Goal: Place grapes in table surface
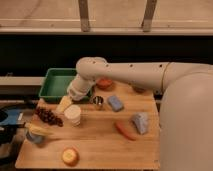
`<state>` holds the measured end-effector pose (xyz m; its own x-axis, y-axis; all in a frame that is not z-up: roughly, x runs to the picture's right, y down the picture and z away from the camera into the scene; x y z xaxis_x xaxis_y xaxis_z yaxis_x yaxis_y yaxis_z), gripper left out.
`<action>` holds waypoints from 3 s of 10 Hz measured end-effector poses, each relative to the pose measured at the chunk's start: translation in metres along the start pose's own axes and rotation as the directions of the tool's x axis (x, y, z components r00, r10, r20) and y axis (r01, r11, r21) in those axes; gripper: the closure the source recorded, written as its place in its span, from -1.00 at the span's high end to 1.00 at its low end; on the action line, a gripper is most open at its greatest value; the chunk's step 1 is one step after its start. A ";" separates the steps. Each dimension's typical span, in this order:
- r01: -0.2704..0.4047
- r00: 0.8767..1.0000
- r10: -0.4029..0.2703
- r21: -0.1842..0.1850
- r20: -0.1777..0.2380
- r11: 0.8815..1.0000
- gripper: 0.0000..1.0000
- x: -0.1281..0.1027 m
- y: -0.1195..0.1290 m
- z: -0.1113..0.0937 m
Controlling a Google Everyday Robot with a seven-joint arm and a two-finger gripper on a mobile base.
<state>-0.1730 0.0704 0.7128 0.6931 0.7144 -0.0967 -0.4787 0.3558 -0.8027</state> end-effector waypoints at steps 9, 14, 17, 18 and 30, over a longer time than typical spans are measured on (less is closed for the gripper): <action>0.111 0.989 -0.125 -0.164 -0.079 0.980 0.60 -0.055 -0.015 0.100; 0.113 0.988 -0.128 -0.165 -0.083 0.980 0.60 -0.057 -0.012 0.103; 0.133 0.983 -0.153 -0.180 -0.099 0.975 0.60 -0.068 -0.015 0.116; 0.151 0.979 -0.173 -0.190 -0.105 0.970 0.60 -0.080 -0.012 0.124; 0.189 0.957 -0.247 -0.318 -0.153 0.929 0.60 -0.095 -0.012 0.190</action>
<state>-0.3357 0.1131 0.8434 0.8636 0.5039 0.0155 -0.1428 0.2739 -0.9511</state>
